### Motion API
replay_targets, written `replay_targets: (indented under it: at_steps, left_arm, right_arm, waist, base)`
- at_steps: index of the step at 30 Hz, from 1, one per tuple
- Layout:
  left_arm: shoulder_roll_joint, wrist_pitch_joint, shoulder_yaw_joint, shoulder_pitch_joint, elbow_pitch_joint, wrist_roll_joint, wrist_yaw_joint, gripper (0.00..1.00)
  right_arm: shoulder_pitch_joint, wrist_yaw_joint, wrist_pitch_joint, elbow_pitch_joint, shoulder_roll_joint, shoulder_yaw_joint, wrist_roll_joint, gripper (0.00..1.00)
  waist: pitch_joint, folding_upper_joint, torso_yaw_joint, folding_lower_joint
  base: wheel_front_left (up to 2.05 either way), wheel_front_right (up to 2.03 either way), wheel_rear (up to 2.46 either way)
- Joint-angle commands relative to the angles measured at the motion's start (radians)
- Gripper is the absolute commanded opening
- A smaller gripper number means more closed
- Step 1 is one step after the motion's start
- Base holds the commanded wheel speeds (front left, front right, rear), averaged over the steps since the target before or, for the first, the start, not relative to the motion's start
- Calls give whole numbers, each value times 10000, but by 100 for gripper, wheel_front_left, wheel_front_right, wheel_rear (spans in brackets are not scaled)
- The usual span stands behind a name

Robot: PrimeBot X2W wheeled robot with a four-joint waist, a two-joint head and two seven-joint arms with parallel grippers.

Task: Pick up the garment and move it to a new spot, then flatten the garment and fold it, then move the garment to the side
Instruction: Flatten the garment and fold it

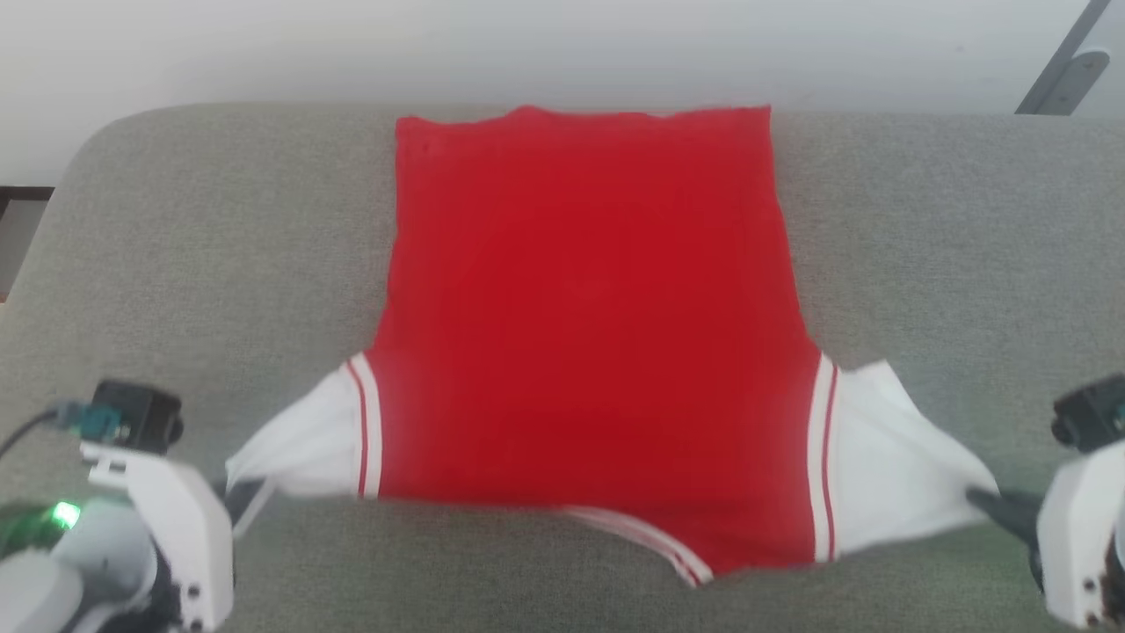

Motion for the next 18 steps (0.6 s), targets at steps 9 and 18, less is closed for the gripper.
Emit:
replay_targets:
  at_steps: [9,18]
  left_arm:
    - [905,-190,81,1946,-1873,-620,1559,0]
    - [189,-775,-198,2063,-1533,-348,1312,0]
  right_arm:
    - [2840,-17,1555,-1884,72,-1512,89,0]
    - [2941,-17,1253,-1437,1663,-1983,-1580,33]
  waist:
    - [176,0,134,0]
    - [559,0,214,0]
  base:
    - [0,0,0]
    - [0,0,0]
